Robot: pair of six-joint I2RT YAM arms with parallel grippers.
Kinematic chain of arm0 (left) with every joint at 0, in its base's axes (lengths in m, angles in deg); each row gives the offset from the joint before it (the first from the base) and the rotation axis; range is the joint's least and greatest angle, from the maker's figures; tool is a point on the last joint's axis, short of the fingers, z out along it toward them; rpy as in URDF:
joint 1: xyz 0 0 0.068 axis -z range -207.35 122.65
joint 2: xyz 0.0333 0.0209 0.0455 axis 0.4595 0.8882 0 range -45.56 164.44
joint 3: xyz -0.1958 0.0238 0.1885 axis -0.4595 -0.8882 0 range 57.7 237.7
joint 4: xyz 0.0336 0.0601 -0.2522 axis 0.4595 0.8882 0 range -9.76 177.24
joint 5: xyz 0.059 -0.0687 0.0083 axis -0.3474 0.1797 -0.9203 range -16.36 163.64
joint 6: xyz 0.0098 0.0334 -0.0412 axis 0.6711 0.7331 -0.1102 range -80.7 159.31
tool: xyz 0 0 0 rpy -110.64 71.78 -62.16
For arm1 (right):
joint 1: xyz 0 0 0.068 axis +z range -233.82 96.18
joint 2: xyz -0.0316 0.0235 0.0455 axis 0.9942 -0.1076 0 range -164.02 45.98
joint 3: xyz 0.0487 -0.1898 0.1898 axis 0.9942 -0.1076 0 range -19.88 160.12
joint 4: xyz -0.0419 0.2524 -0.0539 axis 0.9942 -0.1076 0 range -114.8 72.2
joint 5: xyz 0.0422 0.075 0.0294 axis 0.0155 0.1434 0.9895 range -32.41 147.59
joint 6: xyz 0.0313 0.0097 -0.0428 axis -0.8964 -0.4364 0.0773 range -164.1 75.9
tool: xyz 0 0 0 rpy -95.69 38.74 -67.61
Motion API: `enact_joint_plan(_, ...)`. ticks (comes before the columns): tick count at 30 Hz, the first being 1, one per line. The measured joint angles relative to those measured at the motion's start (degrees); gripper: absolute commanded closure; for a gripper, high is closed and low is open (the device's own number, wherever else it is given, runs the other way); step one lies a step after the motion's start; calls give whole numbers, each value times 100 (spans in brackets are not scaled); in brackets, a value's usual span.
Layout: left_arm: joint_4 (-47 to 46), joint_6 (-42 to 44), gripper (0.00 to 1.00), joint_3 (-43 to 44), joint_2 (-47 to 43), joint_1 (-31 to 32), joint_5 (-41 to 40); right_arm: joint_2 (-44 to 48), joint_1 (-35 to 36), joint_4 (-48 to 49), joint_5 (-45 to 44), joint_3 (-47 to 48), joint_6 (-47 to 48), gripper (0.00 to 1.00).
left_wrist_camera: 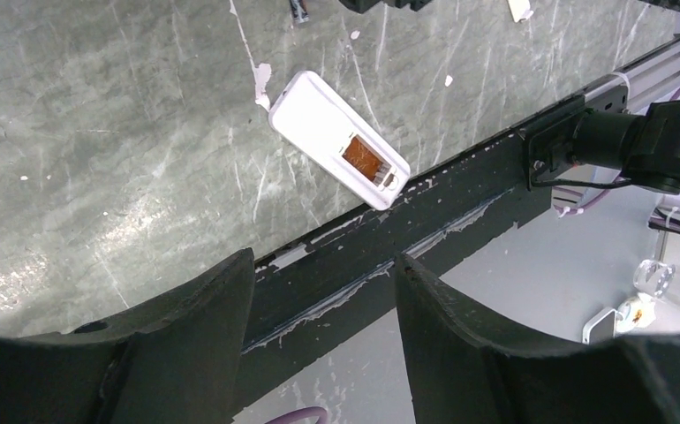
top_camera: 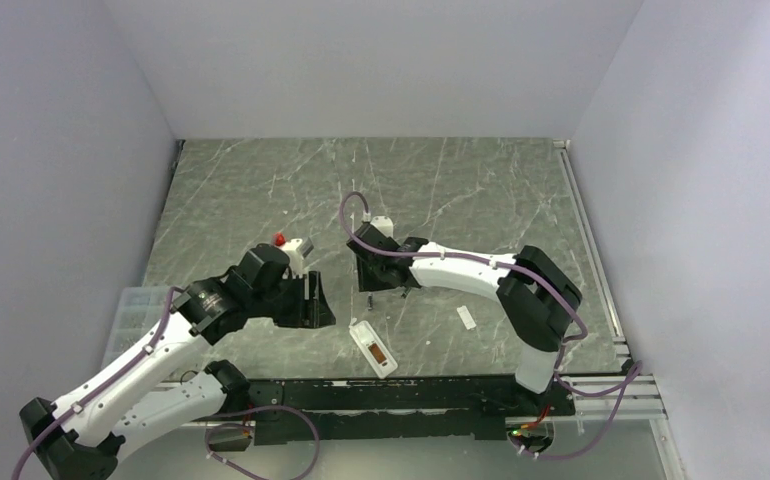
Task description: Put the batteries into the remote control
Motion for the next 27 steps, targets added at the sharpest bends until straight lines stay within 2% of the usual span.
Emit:
enact_joint_plan(14, -114, 33, 35, -44, -157, 0, 249, -691, 238, -358, -509, 448, -459, 64)
enact_joint_plan(27, -192, 105, 35, -59, -160, 0, 313, -723, 282, -590, -708, 448, -697, 69)
